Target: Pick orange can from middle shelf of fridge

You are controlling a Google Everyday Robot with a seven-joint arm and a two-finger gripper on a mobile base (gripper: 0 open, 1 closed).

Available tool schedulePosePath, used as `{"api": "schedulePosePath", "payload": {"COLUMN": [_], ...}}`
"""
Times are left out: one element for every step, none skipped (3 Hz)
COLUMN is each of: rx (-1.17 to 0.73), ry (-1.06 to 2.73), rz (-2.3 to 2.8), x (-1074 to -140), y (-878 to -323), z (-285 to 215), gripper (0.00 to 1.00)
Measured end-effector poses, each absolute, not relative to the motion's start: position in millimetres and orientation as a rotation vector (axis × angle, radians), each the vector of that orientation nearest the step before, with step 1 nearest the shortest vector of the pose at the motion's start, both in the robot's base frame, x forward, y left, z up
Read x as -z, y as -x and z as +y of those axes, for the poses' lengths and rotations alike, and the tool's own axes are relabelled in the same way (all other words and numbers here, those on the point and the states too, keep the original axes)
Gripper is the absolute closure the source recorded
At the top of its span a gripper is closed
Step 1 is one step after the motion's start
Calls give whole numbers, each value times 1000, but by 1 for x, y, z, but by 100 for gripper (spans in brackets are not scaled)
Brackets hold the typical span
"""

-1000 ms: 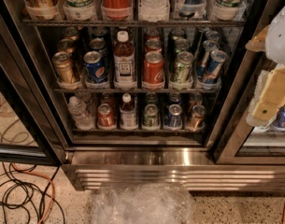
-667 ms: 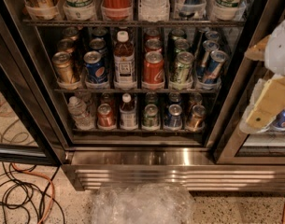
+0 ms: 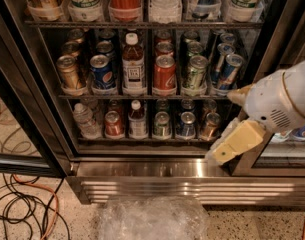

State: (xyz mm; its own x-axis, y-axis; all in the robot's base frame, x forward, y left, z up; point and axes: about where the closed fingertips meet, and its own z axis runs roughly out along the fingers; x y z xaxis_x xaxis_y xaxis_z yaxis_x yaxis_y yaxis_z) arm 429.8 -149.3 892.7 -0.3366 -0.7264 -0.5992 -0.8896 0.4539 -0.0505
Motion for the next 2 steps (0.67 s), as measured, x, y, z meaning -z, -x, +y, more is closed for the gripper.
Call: {"api": "schedulePosePath", "payload": {"rx": [-508,-507], "ry": [1259,1194], "rz": [2106,2125], "x": [-904,-897], "y": [-429,-426], "z": [-124,-134], "gripper": [0,0]}}
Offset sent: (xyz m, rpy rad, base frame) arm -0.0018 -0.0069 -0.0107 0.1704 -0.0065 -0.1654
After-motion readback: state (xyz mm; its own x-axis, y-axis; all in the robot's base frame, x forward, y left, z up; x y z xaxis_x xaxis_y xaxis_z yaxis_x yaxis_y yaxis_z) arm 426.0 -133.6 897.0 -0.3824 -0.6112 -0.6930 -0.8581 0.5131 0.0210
